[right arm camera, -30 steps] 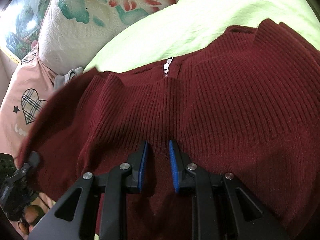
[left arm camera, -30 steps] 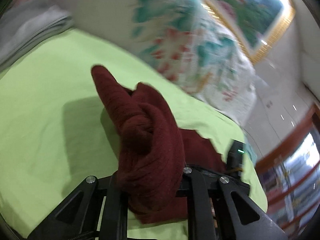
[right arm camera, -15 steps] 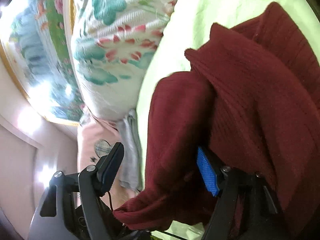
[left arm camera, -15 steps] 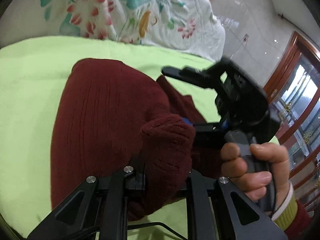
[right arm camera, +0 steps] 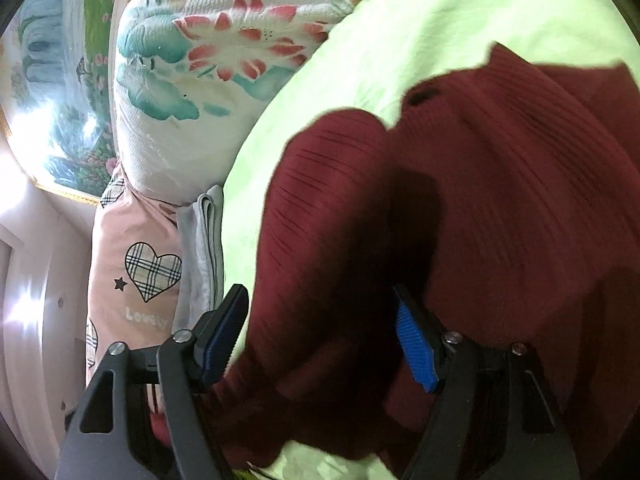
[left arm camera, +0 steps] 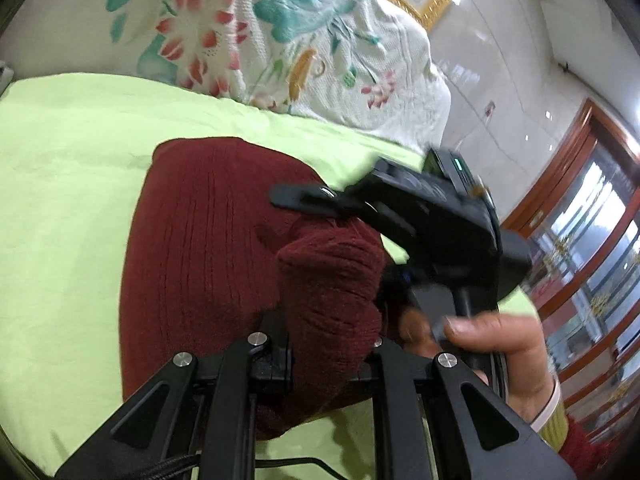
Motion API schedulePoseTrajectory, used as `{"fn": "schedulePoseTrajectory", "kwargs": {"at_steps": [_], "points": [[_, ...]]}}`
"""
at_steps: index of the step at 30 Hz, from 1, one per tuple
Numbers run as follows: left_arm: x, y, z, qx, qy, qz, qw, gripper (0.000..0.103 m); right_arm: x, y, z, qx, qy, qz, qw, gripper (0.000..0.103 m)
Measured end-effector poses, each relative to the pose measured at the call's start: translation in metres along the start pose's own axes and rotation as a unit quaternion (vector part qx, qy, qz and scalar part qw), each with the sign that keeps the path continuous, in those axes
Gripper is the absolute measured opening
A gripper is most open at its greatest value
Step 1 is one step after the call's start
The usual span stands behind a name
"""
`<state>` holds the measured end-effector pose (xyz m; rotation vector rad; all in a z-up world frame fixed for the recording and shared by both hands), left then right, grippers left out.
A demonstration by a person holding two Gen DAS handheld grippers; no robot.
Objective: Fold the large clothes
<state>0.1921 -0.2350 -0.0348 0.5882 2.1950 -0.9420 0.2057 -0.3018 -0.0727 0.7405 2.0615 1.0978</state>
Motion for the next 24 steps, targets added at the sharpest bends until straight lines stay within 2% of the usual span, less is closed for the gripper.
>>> {"fn": "schedulePoseTrajectory", "kwargs": {"at_steps": [1,2,3,7,9,12,15,18,22,24], "points": [[0.002,-0.005,0.001,-0.002,0.002,0.007,1.0000,0.013,-0.005,0.001,0.005,0.010,0.003,-0.008,1.000,0.033],[0.002,-0.009,0.004,-0.005,0.002,0.012,0.9999,0.013,-0.008,0.001,0.005,0.016,0.005,-0.013,1.000,0.025],[0.000,-0.016,0.006,-0.011,0.001,0.021,0.9997,0.013,-0.012,0.004,0.003,0.018,0.000,-0.025,1.000,0.021],[-0.013,-0.046,0.011,0.020,-0.011,0.037,0.9990,0.013,-0.025,0.027,-0.044,0.019,-0.052,-0.103,0.993,0.019],[-0.012,-0.067,0.020,0.033,-0.007,0.055,0.9979,0.013,-0.031,0.027,-0.064,0.025,-0.070,-0.124,0.990,0.019],[0.002,-0.091,0.042,0.032,0.012,0.089,0.9955,0.013,-0.037,0.000,-0.086,0.053,-0.079,-0.124,0.988,0.019],[0.023,-0.097,0.068,0.035,0.049,0.084,0.9946,0.013,-0.035,-0.045,-0.089,0.097,-0.063,-0.098,0.988,0.018],[0.042,-0.095,0.088,0.028,0.082,0.090,0.9921,0.014,-0.033,-0.067,-0.087,0.099,-0.060,-0.081,0.990,0.019],[0.041,-0.089,0.081,0.028,0.089,0.084,0.9921,0.025,-0.033,-0.069,-0.087,0.089,-0.066,-0.088,0.990,0.020],[0.033,-0.085,0.074,0.038,0.093,0.067,0.9927,0.034,-0.033,-0.068,-0.088,0.093,-0.069,-0.094,0.989,0.027]]}}
Point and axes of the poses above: each gripper's, at about its wrist camera, not at the fingertips, and z roughly the way its jaws point, y to its left, x to its underside, the point moved 7 cm from there along z, roughly the way its jaws point, and after that the axes turned 6 degrees about -y, right-handed, at the moved point
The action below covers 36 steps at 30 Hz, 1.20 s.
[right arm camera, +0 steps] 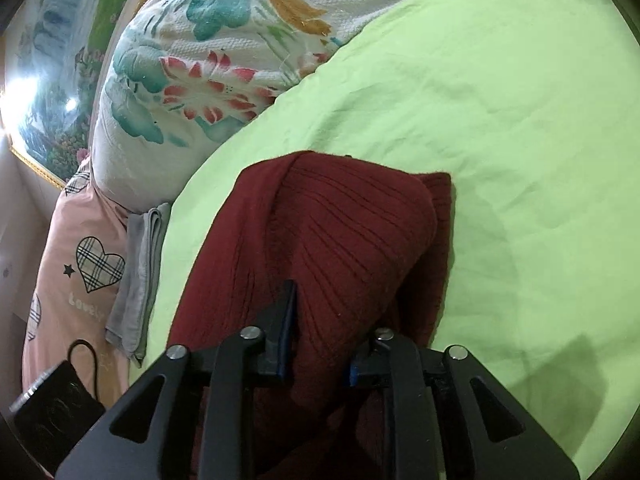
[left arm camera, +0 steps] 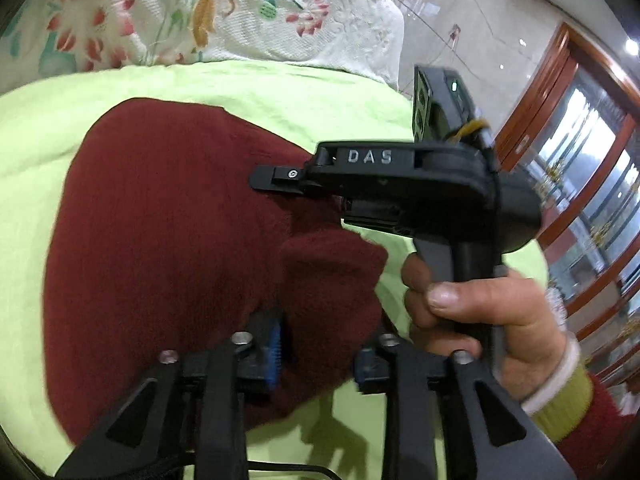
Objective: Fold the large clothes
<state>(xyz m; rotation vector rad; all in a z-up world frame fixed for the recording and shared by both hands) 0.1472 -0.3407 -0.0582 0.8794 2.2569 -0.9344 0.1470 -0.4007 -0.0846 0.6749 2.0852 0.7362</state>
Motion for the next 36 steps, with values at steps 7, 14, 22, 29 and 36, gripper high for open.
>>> {"fn": "schedulePoseTrajectory", "kwargs": {"at_steps": [7,14,22,29,36], "points": [[0.010,0.028,-0.088,-0.012,-0.042,-0.025,0.9987,0.080,0.004,0.005,-0.020,0.035,-0.015,-0.021,0.999,0.047],[0.004,0.091,-0.111,-0.037,-0.046,-0.095,0.9938,0.083,0.021,0.009,-0.048,0.019,-0.040,0.006,0.999,0.078],[-0.008,0.124,-0.062,-0.007,0.001,-0.162,0.9868,0.083,0.031,-0.006,-0.038,0.022,-0.012,0.032,0.999,0.078],[0.001,0.136,-0.002,0.010,0.086,-0.174,0.9809,0.101,0.031,-0.009,-0.028,0.017,0.006,0.032,0.999,0.078],[0.003,0.118,0.023,-0.009,0.097,-0.099,0.9903,0.093,0.027,-0.014,-0.013,0.007,0.019,0.028,0.999,0.078]]}}
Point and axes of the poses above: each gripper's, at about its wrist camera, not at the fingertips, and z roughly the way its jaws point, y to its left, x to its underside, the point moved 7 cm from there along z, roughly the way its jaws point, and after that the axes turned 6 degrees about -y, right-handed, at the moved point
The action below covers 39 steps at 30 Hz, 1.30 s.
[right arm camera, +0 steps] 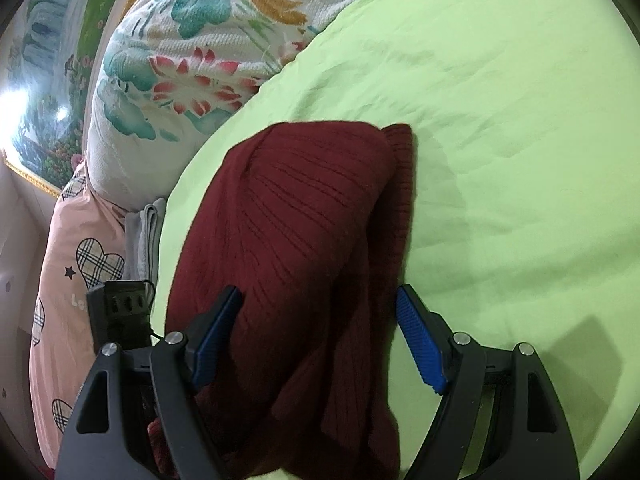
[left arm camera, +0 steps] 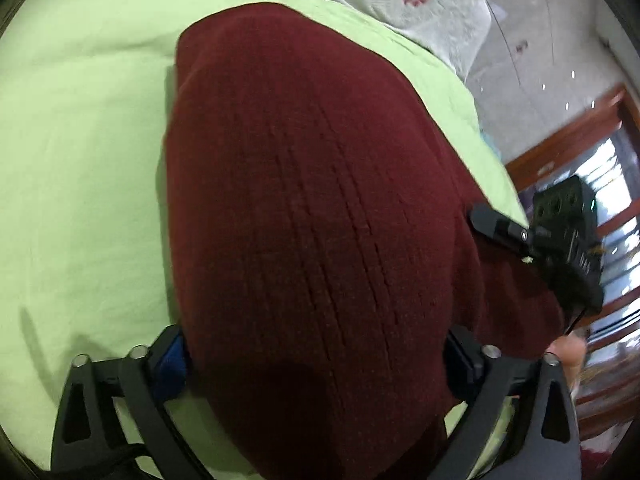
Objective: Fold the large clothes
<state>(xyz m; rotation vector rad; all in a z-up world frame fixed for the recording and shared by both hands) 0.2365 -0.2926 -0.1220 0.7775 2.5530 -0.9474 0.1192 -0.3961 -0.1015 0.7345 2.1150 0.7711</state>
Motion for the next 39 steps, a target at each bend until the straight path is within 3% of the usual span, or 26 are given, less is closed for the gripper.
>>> {"fn": "schedulePoseTrajectory", "kwargs": {"at_steps": [2,5,6,9,11,14,17,23,26,30,34,39], "points": [[0.002,-0.004,-0.003,-0.007,-0.010,0.012,0.9998,0.088,-0.002,0.003,0.005,0.008,-0.001,-0.016,1.000,0.076],[0.004,-0.006,-0.013,-0.011,-0.033,0.016,0.9993,0.076,0.000,0.007,0.010,0.002,0.007,-0.017,1.000,0.048],[0.005,-0.007,-0.018,-0.014,-0.040,0.017,0.9990,0.072,0.000,0.011,0.009,0.000,0.004,-0.017,1.000,0.043],[0.009,-0.012,-0.037,-0.024,-0.067,0.023,0.9972,0.064,0.002,0.028,0.004,0.016,-0.009,-0.050,0.999,0.038],[0.020,-0.013,-0.060,-0.024,-0.085,0.025,0.9958,0.059,0.004,0.048,0.000,0.004,-0.018,-0.069,0.997,0.037],[0.032,-0.005,-0.093,-0.027,-0.106,0.018,0.9939,0.058,0.013,0.078,0.002,-0.027,-0.016,-0.093,0.995,0.036],[0.052,0.015,-0.136,-0.054,-0.121,0.014,0.9911,0.058,0.028,0.107,0.018,-0.066,-0.002,-0.112,0.992,0.036],[0.095,0.057,-0.187,-0.102,-0.120,-0.007,0.9875,0.059,0.074,0.147,0.069,-0.141,0.059,-0.110,0.982,0.036],[0.117,0.087,-0.197,-0.109,-0.103,-0.032,0.9882,0.063,0.092,0.143,0.089,-0.122,0.086,-0.105,0.983,0.039],[0.140,0.096,-0.217,-0.108,-0.131,-0.044,0.9845,0.071,0.093,0.137,0.083,-0.094,0.085,-0.098,0.987,0.057],[0.161,0.082,-0.246,-0.133,-0.158,-0.020,0.9782,0.074,0.083,0.136,0.060,-0.065,0.062,-0.098,0.991,0.057],[0.189,0.058,-0.270,-0.167,-0.179,0.021,0.9695,0.077,0.083,0.142,0.019,-0.067,0.030,-0.103,0.992,0.060]]}}
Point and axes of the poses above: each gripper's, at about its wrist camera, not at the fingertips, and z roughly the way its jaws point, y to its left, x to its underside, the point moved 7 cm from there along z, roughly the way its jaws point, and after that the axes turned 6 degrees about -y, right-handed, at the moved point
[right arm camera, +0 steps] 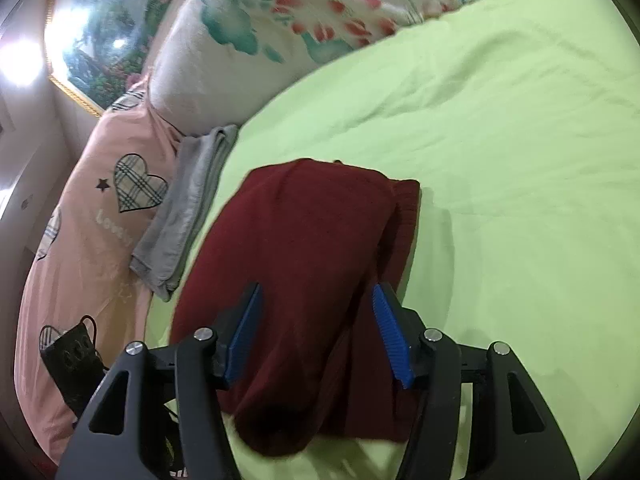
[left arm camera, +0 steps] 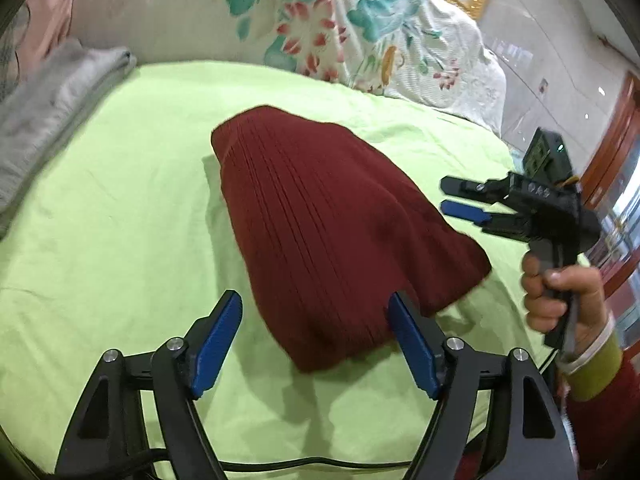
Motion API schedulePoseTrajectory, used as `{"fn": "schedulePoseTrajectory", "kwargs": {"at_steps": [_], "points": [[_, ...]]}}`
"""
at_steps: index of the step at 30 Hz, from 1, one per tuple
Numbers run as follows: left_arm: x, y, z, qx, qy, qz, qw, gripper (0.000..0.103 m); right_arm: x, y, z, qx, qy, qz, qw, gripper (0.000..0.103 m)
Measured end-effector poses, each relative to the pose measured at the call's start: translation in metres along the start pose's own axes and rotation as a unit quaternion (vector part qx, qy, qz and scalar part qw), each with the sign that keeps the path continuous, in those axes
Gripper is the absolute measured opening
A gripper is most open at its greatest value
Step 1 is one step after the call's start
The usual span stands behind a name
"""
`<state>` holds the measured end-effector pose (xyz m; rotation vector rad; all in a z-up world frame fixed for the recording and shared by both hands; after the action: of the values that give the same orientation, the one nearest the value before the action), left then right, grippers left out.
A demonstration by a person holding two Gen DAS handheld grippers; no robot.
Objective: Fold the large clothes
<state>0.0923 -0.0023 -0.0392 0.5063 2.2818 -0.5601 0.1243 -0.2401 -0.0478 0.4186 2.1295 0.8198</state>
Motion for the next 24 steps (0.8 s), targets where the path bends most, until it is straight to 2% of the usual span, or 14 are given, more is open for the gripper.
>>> {"fn": "schedulePoseTrajectory", "kwargs": {"at_steps": [3,8,10,14,15,16,18,21,24], "points": [[0.001,-0.015,0.009,-0.019,0.001,0.023,0.9996,0.077,0.015,0.005,-0.007,-0.002,0.015,0.005,1.000,0.061],[0.009,-0.021,0.031,-0.059,0.011,0.040,0.9974,0.077,0.037,0.009,0.008,0.008,0.052,0.001,0.999,0.063],[0.005,-0.017,0.037,-0.089,0.004,0.043,0.9951,0.077,0.039,0.006,0.015,0.012,0.058,0.004,0.998,0.063],[-0.001,-0.016,0.041,-0.115,-0.010,0.052,0.9920,0.075,0.037,0.006,0.030,0.002,0.064,0.015,0.998,0.060],[-0.003,-0.020,0.040,-0.119,-0.021,0.063,0.9906,0.060,0.034,0.007,0.034,0.004,0.065,0.012,0.998,0.033],[-0.004,-0.022,0.042,-0.117,-0.026,0.071,0.9902,0.035,0.032,0.007,0.036,0.008,0.067,0.009,0.998,0.020],[-0.007,-0.026,0.041,-0.129,-0.030,0.091,0.9871,0.021,0.024,0.014,0.030,-0.005,0.052,0.001,0.999,0.018],[-0.009,-0.037,0.031,-0.141,-0.047,0.142,0.9787,0.010,0.008,0.022,0.004,-0.015,0.011,-0.026,0.999,0.017],[0.003,-0.053,0.032,-0.166,-0.046,0.226,0.9588,0.008,0.008,0.004,-0.001,0.013,0.020,-0.035,0.999,0.017]]}}
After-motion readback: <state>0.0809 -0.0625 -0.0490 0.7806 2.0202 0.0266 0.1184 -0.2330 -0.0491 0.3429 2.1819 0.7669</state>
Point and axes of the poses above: each gripper's, at about its wrist camera, not at the fingertips, and z roughly the way its jaws point, y to its left, x to its underside, the point moved 7 cm from there along z, roughly the way its jaws point, and after that the axes turned 6 degrees about -y, right-handed, at the moved point
